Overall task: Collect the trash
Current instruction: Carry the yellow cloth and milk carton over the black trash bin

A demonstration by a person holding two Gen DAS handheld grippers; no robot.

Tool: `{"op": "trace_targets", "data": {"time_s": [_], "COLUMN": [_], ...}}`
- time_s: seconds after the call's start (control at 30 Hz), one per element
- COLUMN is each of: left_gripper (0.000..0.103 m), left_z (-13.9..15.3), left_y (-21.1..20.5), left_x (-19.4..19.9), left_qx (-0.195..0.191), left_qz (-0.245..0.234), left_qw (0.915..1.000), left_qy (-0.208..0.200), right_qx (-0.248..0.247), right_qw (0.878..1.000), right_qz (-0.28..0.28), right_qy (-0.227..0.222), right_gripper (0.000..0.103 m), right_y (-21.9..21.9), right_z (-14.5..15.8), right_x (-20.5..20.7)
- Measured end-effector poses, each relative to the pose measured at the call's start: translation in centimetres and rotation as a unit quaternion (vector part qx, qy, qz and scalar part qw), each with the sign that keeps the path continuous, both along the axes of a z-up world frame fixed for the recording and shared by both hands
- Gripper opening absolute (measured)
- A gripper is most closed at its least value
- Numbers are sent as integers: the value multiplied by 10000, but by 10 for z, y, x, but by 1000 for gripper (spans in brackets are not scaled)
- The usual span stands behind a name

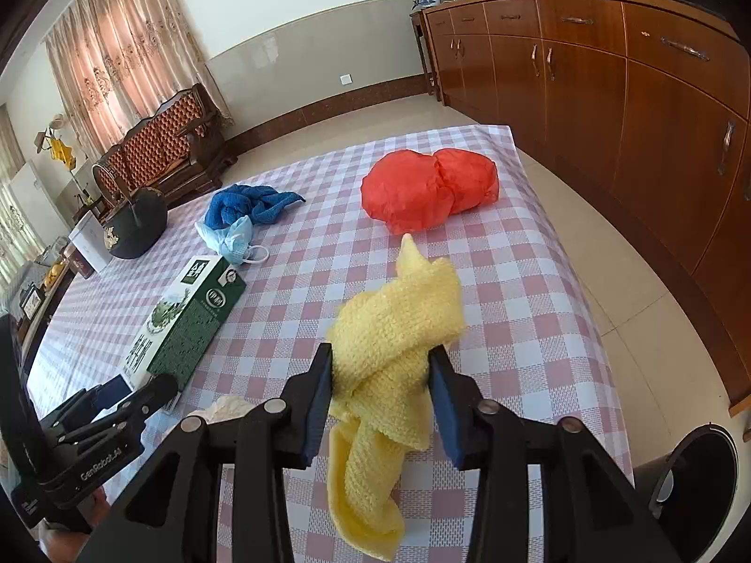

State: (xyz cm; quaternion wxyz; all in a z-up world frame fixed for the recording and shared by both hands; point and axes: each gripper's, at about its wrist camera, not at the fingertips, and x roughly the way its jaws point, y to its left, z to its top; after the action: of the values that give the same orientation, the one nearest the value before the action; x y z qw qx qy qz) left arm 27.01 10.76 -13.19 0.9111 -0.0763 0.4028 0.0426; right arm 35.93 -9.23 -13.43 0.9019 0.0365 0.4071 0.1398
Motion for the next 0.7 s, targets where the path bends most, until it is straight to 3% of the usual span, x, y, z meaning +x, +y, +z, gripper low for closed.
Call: {"op": "trace_targets", "data": {"time_s": [0.13, 0.37, 0.6, 0.7], "left_gripper": [67, 66, 57, 56], "left_z": [0, -6, 3, 16], "left_y": [3, -1, -1, 3], "left_x": [7, 31, 21, 8], "left_qx": [-191, -106, -165, -205], "left_qz": [66, 42, 45, 46], "left_qw": [9998, 9998, 9998, 9990], "left_qy": [59, 165, -144, -384], "right_qx": [44, 0, 29, 105], "right_qw": [9999, 9999, 10000, 9999], "right_qz": [-96, -132, -18, 51], "right_qy": [-14, 78, 67, -13], "right_gripper": [59, 61, 40, 38], "right_y": [-1, 8, 11, 11], "right_z": [0, -3, -3, 4], "right_x": [0, 9, 6, -2]}}
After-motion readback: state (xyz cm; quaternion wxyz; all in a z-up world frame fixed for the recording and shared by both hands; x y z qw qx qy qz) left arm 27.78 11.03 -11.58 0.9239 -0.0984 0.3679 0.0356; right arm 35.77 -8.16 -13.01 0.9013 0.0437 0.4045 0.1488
